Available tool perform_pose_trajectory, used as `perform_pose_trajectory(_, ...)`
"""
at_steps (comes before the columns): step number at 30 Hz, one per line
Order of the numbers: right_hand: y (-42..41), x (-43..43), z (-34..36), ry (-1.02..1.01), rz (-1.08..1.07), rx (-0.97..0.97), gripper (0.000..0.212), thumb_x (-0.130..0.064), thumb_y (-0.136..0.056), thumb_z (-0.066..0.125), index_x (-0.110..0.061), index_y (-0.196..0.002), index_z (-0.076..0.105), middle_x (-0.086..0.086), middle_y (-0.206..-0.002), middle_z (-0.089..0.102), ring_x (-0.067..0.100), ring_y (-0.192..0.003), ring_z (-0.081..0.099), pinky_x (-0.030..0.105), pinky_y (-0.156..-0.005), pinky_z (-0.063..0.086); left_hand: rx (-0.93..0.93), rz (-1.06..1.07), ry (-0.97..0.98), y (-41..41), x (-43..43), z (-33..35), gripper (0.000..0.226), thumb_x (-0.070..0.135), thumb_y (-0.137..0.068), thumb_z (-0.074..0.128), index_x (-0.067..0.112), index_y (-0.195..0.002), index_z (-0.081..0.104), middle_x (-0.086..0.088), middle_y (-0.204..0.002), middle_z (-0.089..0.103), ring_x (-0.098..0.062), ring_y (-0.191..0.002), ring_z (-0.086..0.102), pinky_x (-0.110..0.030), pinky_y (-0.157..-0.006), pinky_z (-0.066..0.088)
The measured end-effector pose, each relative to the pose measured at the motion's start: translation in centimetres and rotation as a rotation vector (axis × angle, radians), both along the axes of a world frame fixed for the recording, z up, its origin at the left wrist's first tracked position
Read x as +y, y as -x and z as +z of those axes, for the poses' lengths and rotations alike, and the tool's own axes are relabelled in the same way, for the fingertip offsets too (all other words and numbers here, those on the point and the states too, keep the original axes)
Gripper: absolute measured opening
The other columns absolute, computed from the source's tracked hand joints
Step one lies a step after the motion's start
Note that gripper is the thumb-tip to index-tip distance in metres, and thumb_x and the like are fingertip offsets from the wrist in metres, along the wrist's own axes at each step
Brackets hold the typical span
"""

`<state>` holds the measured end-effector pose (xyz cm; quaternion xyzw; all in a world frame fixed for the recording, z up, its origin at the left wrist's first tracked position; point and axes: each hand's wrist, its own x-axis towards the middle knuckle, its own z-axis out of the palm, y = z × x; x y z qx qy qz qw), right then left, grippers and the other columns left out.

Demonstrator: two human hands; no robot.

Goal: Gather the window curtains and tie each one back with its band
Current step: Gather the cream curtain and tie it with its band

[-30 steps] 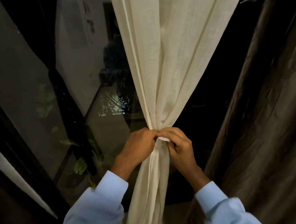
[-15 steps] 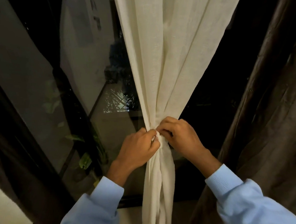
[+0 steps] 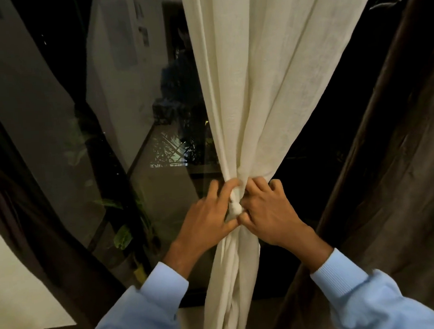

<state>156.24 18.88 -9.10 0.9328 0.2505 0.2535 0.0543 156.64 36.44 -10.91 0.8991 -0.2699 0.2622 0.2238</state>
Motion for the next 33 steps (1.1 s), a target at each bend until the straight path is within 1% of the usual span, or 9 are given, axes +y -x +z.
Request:
perform_pose_trajectory(3,0.0,-0.3,-1.1,-0.090,0.019,-0.044,0.027,-0.043,-0.088,0.039,-0.027,-0.085,0.060,-0.005,-0.105,0.045,0.020,-0.105,0.047,0.039,-0.086,0.028,0.110,-0.151,0.393,-0.3,-0.4,-2.0,0.094,0.045,-0.075,0.073,0.041,-0.145,0.010,0.013,-0.139,0.037,0.001,-0.101,0.056,-0.006,-0.072,0.048)
perform_pose_trajectory(6,0.0,-0.2,-3.9,-0.535,-0.024,-0.114,0.032,-0.040,-0.085,0.062,-0.026,-0.113,0.055,-0.004,-0.124,0.042,0.012,-0.115,0.043,0.030,-0.091,0.027,0.366,-0.234,0.736,-1.0,-1.2,-4.9,0.102,0.035,-0.075,0.078,0.042,-0.145,0.003,0.014,-0.135,0.048,-0.007,-0.113,0.059,-0.026,-0.088,0.053)
perform_pose_trajectory(9,-0.7,0.0,-6.9,-1.238,-0.088,0.171,0.069,-0.032,-0.078,0.082,-0.022,-0.134,0.044,-0.005,-0.136,0.040,0.009,-0.121,0.042,0.025,-0.099,0.038,0.467,-0.098,0.590,-1.9,-1.4,-6.9,0.086,0.034,-0.081,0.072,0.044,-0.144,0.015,0.011,-0.130,0.053,-0.004,-0.114,0.056,-0.022,-0.089,0.048)
perform_pose_trajectory(11,-1.3,0.1,-8.7,-1.424,-0.022,0.494,0.058,-0.028,-0.078,0.082,-0.021,-0.128,0.053,-0.006,-0.129,0.057,0.010,-0.115,0.056,0.028,-0.097,0.049,0.423,-0.015,0.467,-2.6,-1.3,-7.7,0.054,0.034,-0.090,0.061,0.031,-0.138,0.037,0.011,-0.118,0.060,-0.004,-0.105,0.060,-0.017,-0.082,0.048)
perform_pose_trajectory(14,-1.8,0.2,-11.0,-1.402,-0.012,0.490,0.013,-0.020,-0.080,0.081,-0.016,-0.087,0.071,-0.001,-0.082,0.073,0.013,-0.078,0.070,0.028,-0.071,0.057,0.398,0.017,0.391,-3.0,-1.3,-7.8,0.013,0.027,-0.098,0.048,0.020,-0.099,0.059,0.008,-0.085,0.064,-0.004,-0.078,0.064,-0.020,-0.067,0.052)
perform_pose_trajectory(19,-1.3,2.2,-12.5,-1.428,-0.053,0.428,0.029,-0.015,-0.077,0.084,-0.018,-0.060,0.061,-0.007,-0.053,0.061,0.001,-0.049,0.055,0.012,-0.053,0.044,0.330,0.106,0.216,-3.7,-1.1,-8.4,0.015,0.012,-0.096,0.046,0.013,-0.083,0.055,0.003,-0.074,0.056,-0.011,-0.067,0.059,-0.022,-0.062,0.044)
perform_pose_trajectory(24,-1.3,2.6,-12.3,-1.423,-0.074,0.391,0.026,-0.016,-0.078,0.084,-0.020,-0.065,0.061,-0.015,-0.057,0.062,-0.001,-0.053,0.058,0.009,-0.054,0.044,0.334,0.138,0.168,-4.1,-1.1,-8.5,0.012,0.015,-0.096,0.049,0.010,-0.090,0.058,-0.005,-0.082,0.064,-0.019,-0.075,0.064,-0.019,-0.066,0.045)
perform_pose_trajectory(28,-0.7,2.5,-12.4,-1.459,-0.067,0.310,0.012,-0.020,-0.082,0.081,-0.018,-0.081,0.069,-0.013,-0.073,0.069,0.000,-0.069,0.065,0.010,-0.062,0.050,0.395,0.131,0.171,-4.0,-1.1,-9.1,0.019,0.024,-0.098,0.047,0.025,-0.079,0.047,0.012,-0.072,0.054,-0.006,-0.067,0.059,-0.012,-0.058,0.043)
perform_pose_trajectory(33,0.0,1.8,-13.7,-1.504,-0.080,0.194,0.012,-0.018,-0.085,0.077,-0.024,-0.091,0.068,-0.011,-0.086,0.070,-0.001,-0.080,0.066,0.007,-0.069,0.050,0.478,0.265,-0.009,-2.7,-2.1,-11.5,0.018,0.022,-0.098,0.045,0.013,-0.096,0.060,-0.006,-0.094,0.066,-0.023,-0.087,0.065,-0.036,-0.078,0.056)
